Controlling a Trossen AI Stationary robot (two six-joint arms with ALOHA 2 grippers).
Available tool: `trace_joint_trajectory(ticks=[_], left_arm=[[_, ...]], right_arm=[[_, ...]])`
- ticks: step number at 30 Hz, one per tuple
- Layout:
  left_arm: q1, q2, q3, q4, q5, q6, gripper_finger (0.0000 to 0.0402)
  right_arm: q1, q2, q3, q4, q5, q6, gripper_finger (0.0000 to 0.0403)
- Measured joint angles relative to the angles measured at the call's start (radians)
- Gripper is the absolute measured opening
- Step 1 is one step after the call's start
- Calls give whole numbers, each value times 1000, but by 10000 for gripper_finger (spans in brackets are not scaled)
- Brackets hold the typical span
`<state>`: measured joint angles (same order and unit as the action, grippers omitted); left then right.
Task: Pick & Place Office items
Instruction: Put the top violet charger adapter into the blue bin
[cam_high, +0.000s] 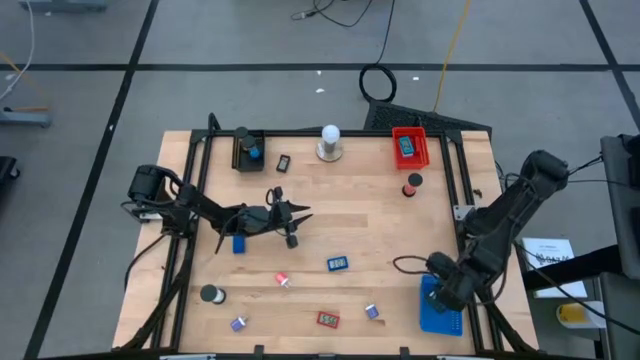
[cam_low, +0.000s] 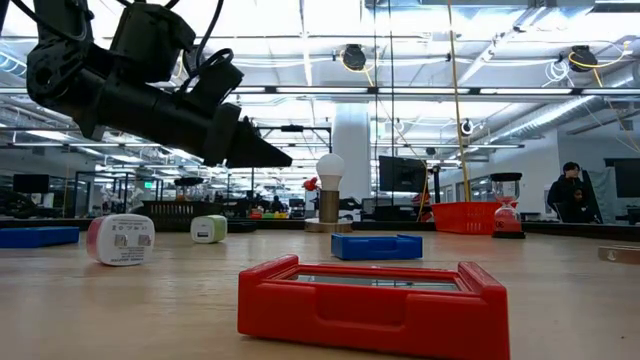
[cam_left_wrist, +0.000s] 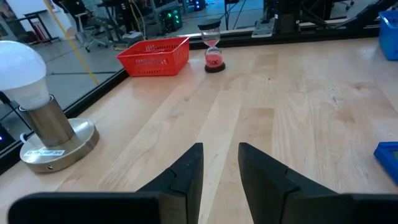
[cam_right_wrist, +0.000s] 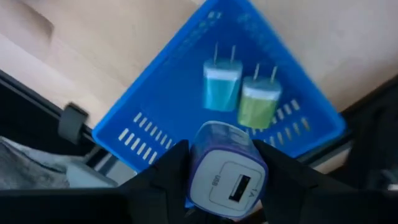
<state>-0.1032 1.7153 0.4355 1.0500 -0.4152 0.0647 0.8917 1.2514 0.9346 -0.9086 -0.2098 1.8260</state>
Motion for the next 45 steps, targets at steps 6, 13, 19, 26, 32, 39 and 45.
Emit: trace_joint_trajectory(ticks=[6,13,19,26,32,39,45], left_arm=[[0,0,0,0,0,-4,108],[0,0,0,0,0,-3,108],[0,0,0,0,0,-3,108],[0,0,0,0,-1,-3,108],[0,0,0,0,-1,-3,108],[0,0,0,-1,-1,-3,108],[0,0,0,-1,-1,-3,108]], right_arm=[[0,31,-75,184,-97,-3,146],[0,40,-176,390,-149,-6,147],[-2,40,-238,490,-123,-38,149],[-2,39,-246,494,-73,-95,170],[-11,39,-246,514,-75,-112,194],[-55,33,-246,595,-79,-168,178],[-71,17,-246,598,-84,-189,127]])
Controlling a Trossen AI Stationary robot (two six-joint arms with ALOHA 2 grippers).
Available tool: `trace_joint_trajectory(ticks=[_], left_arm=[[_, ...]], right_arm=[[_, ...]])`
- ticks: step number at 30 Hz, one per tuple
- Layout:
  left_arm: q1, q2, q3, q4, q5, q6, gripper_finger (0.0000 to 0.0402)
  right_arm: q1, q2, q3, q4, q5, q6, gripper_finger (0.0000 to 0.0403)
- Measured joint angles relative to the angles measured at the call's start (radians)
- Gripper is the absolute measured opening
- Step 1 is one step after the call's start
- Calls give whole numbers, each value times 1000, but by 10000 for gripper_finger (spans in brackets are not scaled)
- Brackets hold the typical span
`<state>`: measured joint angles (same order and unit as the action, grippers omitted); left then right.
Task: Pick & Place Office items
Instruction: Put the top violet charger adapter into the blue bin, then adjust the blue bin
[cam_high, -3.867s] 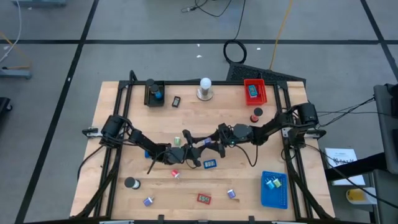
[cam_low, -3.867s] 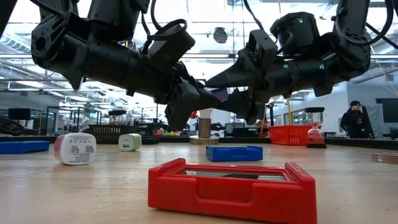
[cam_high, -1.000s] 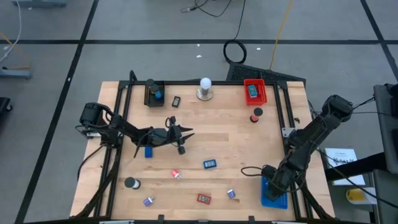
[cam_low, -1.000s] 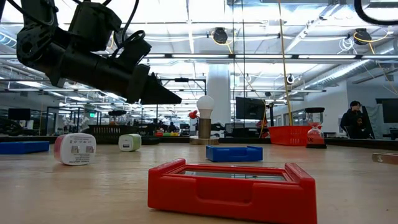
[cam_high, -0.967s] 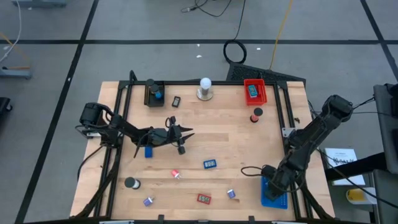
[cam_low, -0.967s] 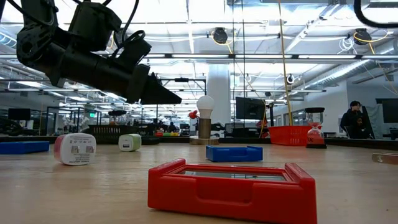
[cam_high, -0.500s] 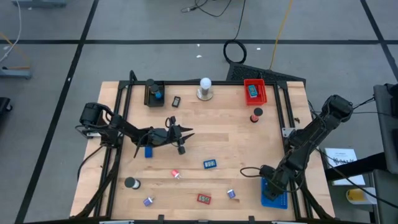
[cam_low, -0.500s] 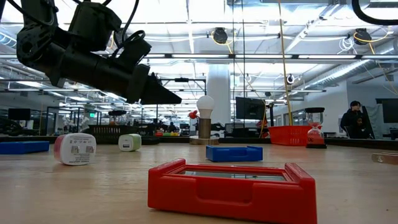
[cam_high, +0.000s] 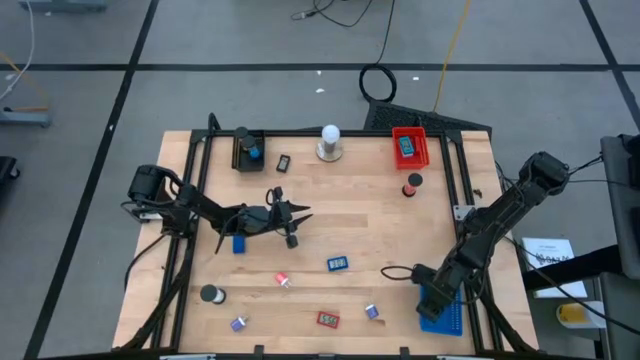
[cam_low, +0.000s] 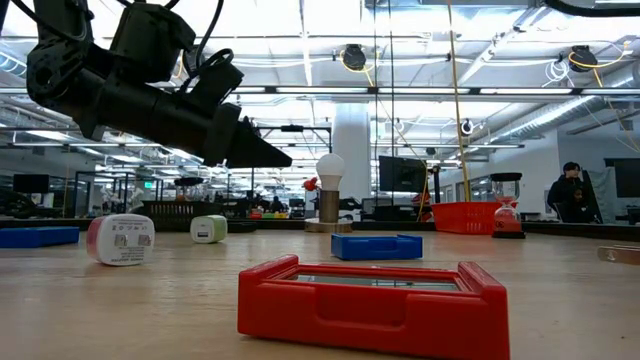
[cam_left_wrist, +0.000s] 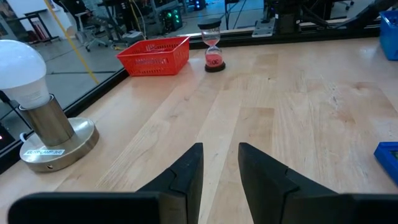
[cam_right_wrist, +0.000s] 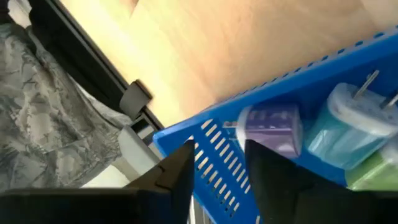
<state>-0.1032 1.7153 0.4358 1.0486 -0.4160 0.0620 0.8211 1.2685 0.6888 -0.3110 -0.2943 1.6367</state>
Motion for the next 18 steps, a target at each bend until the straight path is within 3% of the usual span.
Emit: trace_joint_trajectory(ticks=[6,12,18], left_arm=[[0,0,0,0,0,0,108],[4,0,0,-22,16,-100,108],[18,0,0,-23,24,-91,108]], right_arm=[[1,-1,0,-3,-20,-54,64],[-18,-4,0,-8,54,-267,9],[-76,-51,0,-21,176,-522,5]])
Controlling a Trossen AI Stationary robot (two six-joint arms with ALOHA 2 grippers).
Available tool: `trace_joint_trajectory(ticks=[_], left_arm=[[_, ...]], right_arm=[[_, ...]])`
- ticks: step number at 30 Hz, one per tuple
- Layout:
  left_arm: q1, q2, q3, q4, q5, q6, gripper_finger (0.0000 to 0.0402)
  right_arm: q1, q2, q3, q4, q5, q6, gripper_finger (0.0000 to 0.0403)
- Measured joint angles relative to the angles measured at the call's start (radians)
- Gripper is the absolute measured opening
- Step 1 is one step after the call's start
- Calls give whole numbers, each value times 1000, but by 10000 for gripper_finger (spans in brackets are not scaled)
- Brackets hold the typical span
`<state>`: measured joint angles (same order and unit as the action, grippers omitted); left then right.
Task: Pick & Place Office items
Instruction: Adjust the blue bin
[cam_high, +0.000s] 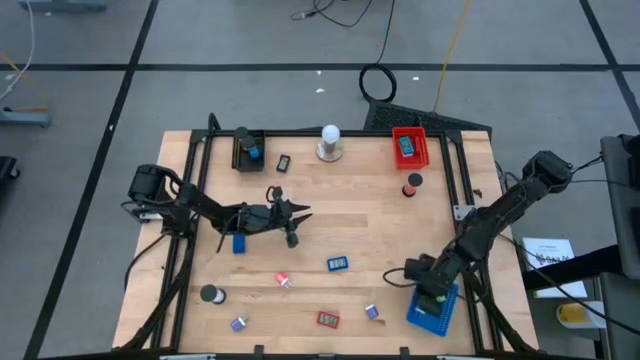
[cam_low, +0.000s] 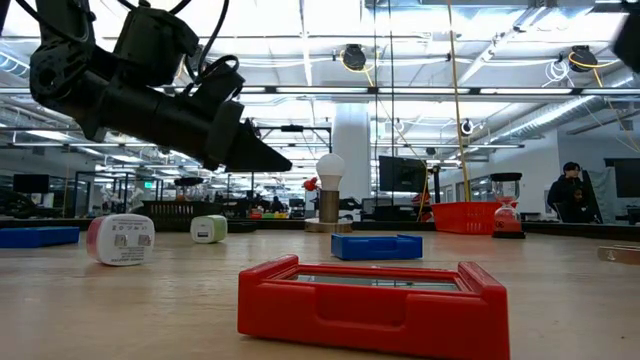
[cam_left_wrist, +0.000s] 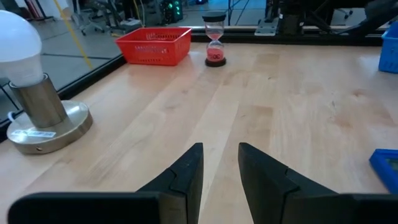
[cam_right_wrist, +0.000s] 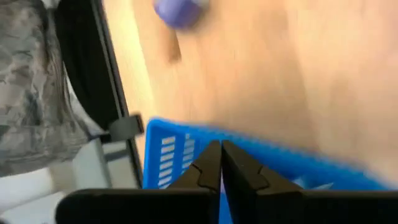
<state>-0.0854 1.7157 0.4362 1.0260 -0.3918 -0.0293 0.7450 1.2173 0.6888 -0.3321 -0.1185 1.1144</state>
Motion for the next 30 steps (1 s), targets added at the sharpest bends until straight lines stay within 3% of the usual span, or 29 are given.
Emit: trace_joint_trajectory(ticks=[3,7,13,21,27,30], left_arm=[[0,0,0,0,0,6,108],[0,0,0,-4,0,8,108],[0,0,0,-4,1,19,108],[0,0,0,-5,1,20,108],[0,0,0,-8,1,20,108],[0,0,0,-12,1,20,108]], right_arm=[[-31,-37,0,-15,38,-96,3],[-53,-71,0,-30,40,-92,1],[-67,-34,0,10,88,-127,1],[-91,124,0,80,-137,-115,0],[-89,109,0,77,-167,-95,0],[-89,74,0,73,-127,-125,0]])
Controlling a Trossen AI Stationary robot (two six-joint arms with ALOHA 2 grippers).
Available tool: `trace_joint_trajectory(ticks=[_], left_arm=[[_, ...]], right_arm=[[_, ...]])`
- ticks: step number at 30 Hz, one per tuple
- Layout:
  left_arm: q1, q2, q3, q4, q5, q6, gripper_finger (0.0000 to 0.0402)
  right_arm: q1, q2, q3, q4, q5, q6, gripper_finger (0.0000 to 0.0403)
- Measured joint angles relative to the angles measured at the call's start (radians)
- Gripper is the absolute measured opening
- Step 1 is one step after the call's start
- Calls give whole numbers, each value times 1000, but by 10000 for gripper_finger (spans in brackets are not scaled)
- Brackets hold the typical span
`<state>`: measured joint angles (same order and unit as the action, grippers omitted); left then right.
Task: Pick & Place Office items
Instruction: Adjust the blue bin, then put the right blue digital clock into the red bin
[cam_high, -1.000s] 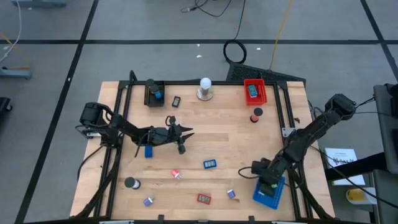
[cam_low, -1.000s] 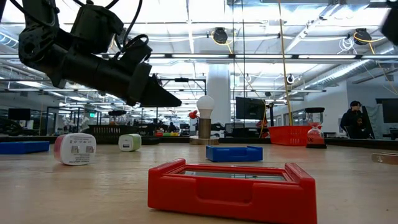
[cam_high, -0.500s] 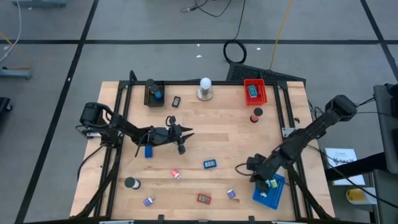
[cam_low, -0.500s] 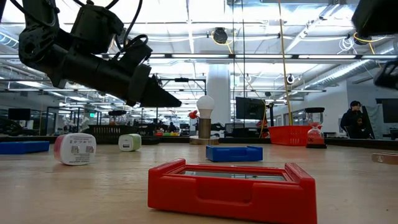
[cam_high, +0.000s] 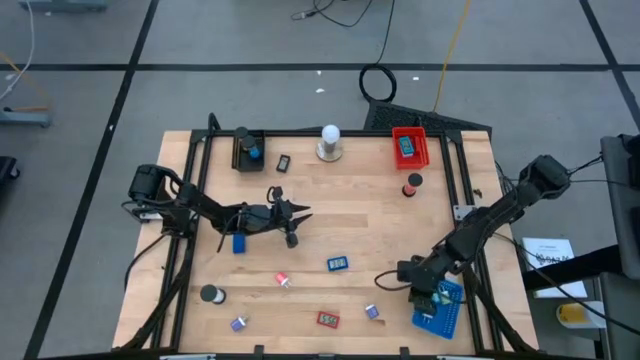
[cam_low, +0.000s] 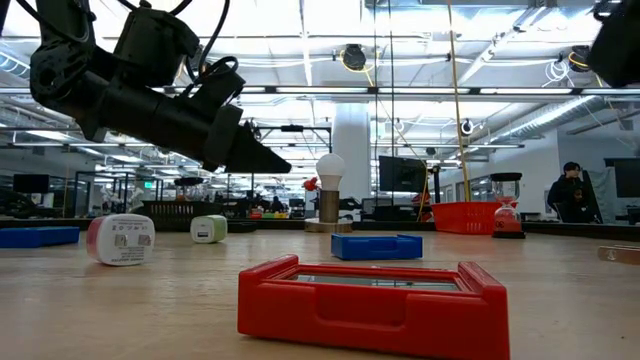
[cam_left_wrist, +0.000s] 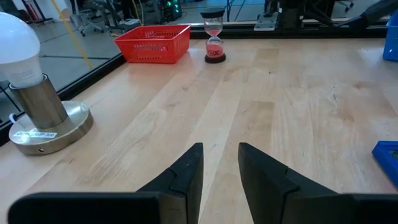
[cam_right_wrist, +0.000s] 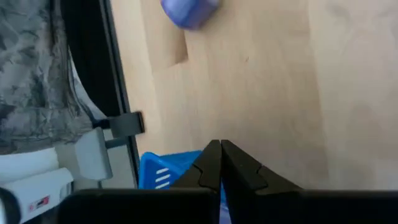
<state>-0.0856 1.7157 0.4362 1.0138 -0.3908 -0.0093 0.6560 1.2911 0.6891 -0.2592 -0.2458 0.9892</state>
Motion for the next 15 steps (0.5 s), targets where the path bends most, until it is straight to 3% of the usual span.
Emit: trace_joint_trajectory(ticks=[4,11,13,15], left_arm=[[0,0,0,-1,0,-2,108],[0,0,0,-2,0,-4,108],[0,0,0,-2,0,-4,108],[0,0,0,-1,0,-5,108]], right_arm=[[-2,-64,0,-3,130,-117,0],[-72,-102,-19,73,570,-557,0],[-124,-102,-68,213,580,-675,0],[-183,-101,-139,409,523,-777,0]])
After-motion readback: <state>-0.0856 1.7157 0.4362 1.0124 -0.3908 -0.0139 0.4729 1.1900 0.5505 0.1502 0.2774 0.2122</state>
